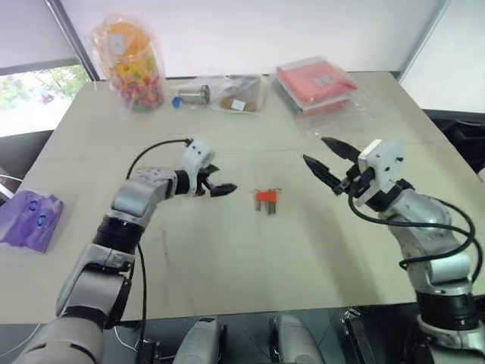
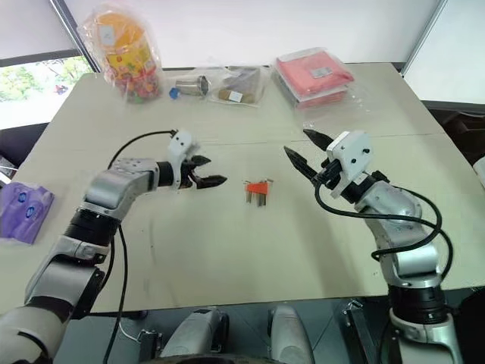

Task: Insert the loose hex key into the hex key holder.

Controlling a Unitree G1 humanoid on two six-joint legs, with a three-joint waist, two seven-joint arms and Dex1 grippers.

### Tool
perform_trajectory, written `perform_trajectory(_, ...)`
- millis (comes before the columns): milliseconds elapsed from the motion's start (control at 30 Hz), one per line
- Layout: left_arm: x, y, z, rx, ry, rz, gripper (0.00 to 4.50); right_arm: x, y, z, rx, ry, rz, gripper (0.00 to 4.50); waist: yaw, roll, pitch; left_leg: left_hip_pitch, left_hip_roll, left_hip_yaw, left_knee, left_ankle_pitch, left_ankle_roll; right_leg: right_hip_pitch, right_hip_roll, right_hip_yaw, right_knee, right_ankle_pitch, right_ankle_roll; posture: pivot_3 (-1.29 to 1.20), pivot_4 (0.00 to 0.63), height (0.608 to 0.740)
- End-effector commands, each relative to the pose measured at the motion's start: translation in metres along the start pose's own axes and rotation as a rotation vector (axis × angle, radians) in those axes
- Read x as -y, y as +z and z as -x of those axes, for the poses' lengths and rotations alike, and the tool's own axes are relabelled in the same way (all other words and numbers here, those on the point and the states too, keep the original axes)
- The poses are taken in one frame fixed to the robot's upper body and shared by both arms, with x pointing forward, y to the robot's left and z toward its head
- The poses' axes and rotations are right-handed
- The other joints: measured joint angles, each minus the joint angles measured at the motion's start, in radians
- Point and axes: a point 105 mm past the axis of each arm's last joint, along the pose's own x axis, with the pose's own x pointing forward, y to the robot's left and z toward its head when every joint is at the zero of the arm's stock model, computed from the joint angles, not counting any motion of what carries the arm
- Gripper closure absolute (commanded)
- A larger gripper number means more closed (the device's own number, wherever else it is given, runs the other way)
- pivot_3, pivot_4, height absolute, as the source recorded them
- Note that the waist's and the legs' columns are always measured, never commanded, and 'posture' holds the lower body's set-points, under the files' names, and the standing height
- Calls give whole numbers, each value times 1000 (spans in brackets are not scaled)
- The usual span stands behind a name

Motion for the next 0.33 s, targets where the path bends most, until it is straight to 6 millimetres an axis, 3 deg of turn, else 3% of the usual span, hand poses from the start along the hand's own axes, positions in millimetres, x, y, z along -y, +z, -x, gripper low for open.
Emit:
perform_trajectory(33, 8, 39, 27, 109, -72, -148, 50, -6, 10, 10, -58, 188, 39, 1936, -5, 0, 0, 0, 0, 0, 0, 0, 0, 0, 0, 0, 0, 0, 0, 0, 150, 740)
perform_trajectory(200, 21, 44, 61, 95, -175, -279, 50, -9, 6, 33, -259, 438, 169, 1936, -12, 1, 0, 0, 0, 1, -1, -2, 4, 0, -1, 0, -1, 0, 0, 0, 150, 740)
perform_trajectory(333, 39, 44, 92, 85, -299, -289, 50, -5, 5, 46, -383, 569, 271, 1936, -14, 1, 1, 1, 2, 1, -1, -4, 6, 0, -1, 0, -1, 0, 0, 0, 150, 740)
